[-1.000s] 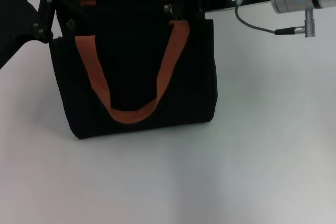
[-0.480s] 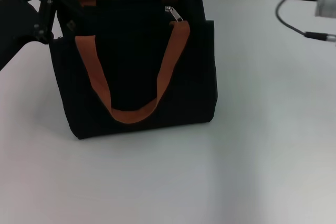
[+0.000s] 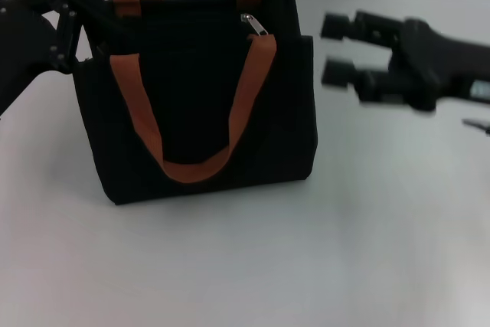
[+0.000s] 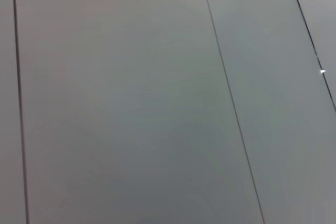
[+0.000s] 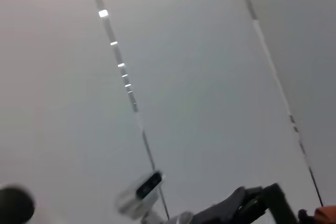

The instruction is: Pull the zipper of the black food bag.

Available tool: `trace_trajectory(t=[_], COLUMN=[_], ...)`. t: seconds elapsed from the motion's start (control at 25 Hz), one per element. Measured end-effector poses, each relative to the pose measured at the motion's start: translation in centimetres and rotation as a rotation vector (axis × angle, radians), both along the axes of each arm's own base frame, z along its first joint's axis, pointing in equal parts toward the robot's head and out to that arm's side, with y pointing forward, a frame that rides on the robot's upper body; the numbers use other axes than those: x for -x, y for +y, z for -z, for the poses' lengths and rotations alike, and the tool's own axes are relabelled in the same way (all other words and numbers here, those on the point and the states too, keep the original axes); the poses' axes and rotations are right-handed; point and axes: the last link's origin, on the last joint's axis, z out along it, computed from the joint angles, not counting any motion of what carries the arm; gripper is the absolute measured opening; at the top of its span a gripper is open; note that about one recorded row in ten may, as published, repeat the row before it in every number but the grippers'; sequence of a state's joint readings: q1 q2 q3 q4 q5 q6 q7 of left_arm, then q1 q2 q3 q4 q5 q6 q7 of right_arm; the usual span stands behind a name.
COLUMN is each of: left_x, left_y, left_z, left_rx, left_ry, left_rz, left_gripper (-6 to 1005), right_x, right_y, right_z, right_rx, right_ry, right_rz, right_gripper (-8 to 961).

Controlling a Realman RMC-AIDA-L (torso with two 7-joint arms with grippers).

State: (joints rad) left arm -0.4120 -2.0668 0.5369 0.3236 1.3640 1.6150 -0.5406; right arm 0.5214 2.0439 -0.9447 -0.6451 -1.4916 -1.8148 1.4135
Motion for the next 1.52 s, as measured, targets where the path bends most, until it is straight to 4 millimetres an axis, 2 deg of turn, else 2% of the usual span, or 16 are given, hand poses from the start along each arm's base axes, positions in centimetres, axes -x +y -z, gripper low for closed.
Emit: trace_trajectory(t=[0.04, 0.08, 0.2, 0.4, 0.68, 0.8, 0.88, 0.96, 1.0, 1.12, 1.2, 1.36, 1.4, 1.44, 1.48, 1.52], left_x=[0.0, 0.0, 0.2, 0.5, 0.9, 1.7, 1.9, 2.1, 2.0, 1.8, 1.8, 0.3, -0.5, -0.5, -0.8, -1.1], left_y=[0.0, 0.0, 0.2, 0.2, 0.1, -0.2, -0.4, -0.6, -1.0, -1.3, -1.3, -2.7, -3.5, -3.5, -3.8, -4.3], left_z=[0.0, 0.0, 0.2, 0.2, -1.8, -3.9, -4.5, -5.8, -7.1, -8.4, -8.4, -7.9, -6.7, -6.7, -5.8, -4.2], left_rx=[0.000, 0.004, 0.023, 0.068, 0.235, 0.397, 0.438, 0.496, 0.566, 0.642, 0.642, 0.729, 0.743, 0.743, 0.745, 0.752], left_ry=[0.000, -0.003, -0.018, -0.077, -0.102, -0.050, -0.037, -0.009, 0.018, 0.041, 0.041, 0.040, 0.036, 0.036, 0.036, 0.039], left_rz=[0.000, -0.004, -0.033, -0.069, -0.089, -0.144, -0.156, -0.162, -0.164, -0.163, -0.163, -0.024, 0.064, 0.064, 0.097, 0.139], left_gripper=[32, 32, 32, 32, 231, 353, 434, 487, 514, 593, 646, 786, 824, 824, 823, 823], right_x=[0.0, -0.9, -1.9, -2.7, -2.9, -3.2, -3.2, -3.2, -3.2, -3.3, -3.3, -3.4, -3.4, -3.4, -3.4, -3.5], right_y=[0.0, -1.1, -2.2, -2.9, -3.0, -2.6, -2.5, -2.4, -2.3, -2.1, -1.9, -1.9, -2.0, -2.0, -2.1, -2.3], right_z=[0.0, 0.5, 1.4, 2.4, 2.7, 2.9, 3.1, 3.2, 3.3, 3.4, 3.5, 3.7, 3.9, 3.9, 4.0, 4.4], right_rx=[0.000, -0.041, -0.071, -0.059, -0.062, -0.076, -0.077, -0.077, -0.080, -0.087, -0.090, -0.086, -0.080, -0.080, -0.077, -0.074], right_ry=[0.000, -0.010, -0.044, -0.079, -0.088, -0.110, -0.119, -0.122, -0.126, -0.136, -0.144, -0.154, -0.160, -0.160, -0.166, -0.176], right_rz=[0.000, -0.054, -0.097, -0.108, -0.113, -0.094, -0.087, -0.083, -0.077, -0.068, -0.063, -0.062, -0.067, -0.067, -0.072, -0.086], right_gripper=[743, 752, 778, 814, 814, 814, 814, 813, 813, 813, 813, 813, 813, 813, 813, 813])
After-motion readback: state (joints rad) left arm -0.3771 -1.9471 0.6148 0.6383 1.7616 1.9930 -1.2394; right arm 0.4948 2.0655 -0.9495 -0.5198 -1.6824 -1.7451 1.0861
